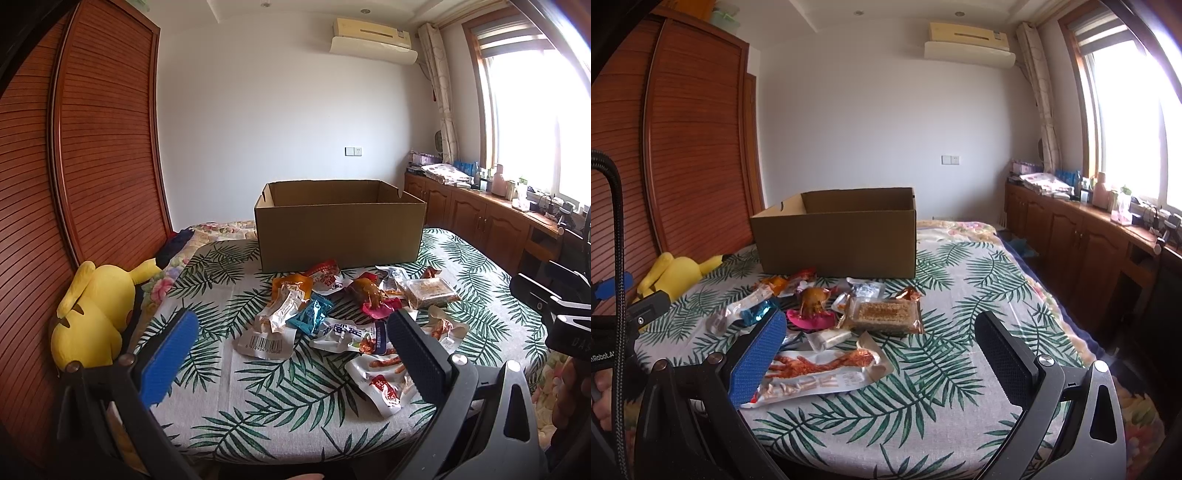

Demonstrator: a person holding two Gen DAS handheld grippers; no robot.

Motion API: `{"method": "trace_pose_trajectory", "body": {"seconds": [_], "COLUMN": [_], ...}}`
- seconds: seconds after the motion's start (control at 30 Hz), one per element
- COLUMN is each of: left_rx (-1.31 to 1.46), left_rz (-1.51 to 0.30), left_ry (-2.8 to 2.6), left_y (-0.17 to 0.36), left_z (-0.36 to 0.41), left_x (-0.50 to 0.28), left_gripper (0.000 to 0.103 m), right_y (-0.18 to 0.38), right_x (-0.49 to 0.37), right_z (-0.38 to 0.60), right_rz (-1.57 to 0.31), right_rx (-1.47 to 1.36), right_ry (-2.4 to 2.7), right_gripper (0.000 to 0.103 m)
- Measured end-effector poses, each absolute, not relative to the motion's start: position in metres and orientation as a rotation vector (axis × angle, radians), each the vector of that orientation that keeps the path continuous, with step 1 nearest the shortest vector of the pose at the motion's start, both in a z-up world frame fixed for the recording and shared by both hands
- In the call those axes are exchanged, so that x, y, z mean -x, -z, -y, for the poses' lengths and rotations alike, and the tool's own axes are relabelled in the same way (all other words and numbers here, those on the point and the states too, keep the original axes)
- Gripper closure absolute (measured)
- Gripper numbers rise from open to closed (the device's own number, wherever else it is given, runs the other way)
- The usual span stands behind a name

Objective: Organize snacks

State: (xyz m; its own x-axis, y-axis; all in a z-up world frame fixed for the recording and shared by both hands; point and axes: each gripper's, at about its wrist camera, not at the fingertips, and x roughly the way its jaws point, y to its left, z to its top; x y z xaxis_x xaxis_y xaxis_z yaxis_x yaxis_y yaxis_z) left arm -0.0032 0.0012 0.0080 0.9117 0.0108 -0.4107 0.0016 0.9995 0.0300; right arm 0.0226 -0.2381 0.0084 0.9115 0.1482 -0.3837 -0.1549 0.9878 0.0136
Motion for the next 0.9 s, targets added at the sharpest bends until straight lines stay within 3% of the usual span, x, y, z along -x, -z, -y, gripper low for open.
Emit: {"method": "trace_pose_trajectory", "body": {"seconds": [0.9], "left_rx": [-0.024], "left_rz": [-0.431], "left_ry": [-0.003], "left_y": [-0.0032], "left_z": [-0.002], "left_x": [0.0062], "left_gripper": [0.0], "right_y": [-0.0046], "right_x": [-0.0203], "right_z": [0.2359], "right_rz": [-0.401], "right_rx": [0.021], "right_ry": [-0.161], "right_gripper": [0.0]}}
